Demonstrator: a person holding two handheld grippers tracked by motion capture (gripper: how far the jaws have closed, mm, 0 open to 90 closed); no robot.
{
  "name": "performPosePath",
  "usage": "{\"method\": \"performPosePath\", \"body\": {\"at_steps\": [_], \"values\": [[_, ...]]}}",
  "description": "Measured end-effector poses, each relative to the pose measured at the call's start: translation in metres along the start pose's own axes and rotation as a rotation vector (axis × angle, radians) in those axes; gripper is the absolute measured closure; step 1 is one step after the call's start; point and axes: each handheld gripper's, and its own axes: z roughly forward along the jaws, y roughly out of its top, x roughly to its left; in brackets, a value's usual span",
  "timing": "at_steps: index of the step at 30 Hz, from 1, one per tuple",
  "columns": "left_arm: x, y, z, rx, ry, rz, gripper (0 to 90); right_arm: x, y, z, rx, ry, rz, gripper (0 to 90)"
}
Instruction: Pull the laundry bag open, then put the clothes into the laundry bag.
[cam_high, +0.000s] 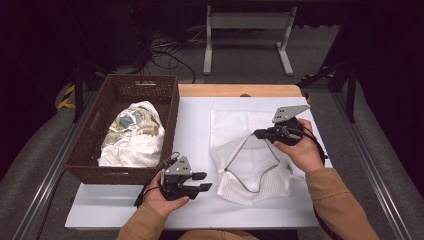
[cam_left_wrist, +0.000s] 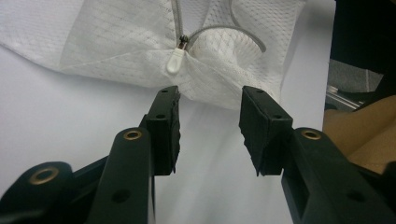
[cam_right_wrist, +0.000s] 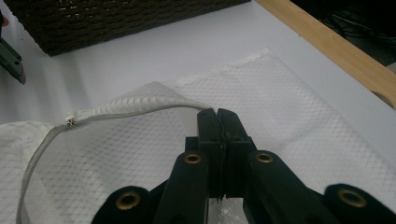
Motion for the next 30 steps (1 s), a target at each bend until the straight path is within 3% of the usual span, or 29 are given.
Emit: {"method": "performPosePath", "body": {"at_steps": [17, 30], "values": [[0.001, 0.015, -0.012, -0.032, 0.019, -0.001, 56.8, -0.005, 0.009, -0.004, -0.010, -0.011, 0.003, 89.3], [0.009, 0.037, -0.045, -0.040, 0.086, 0.006, 53.4, -0.008, 0.005, 0.001, -0.003, 0.003, 0.009, 89.4]]}}
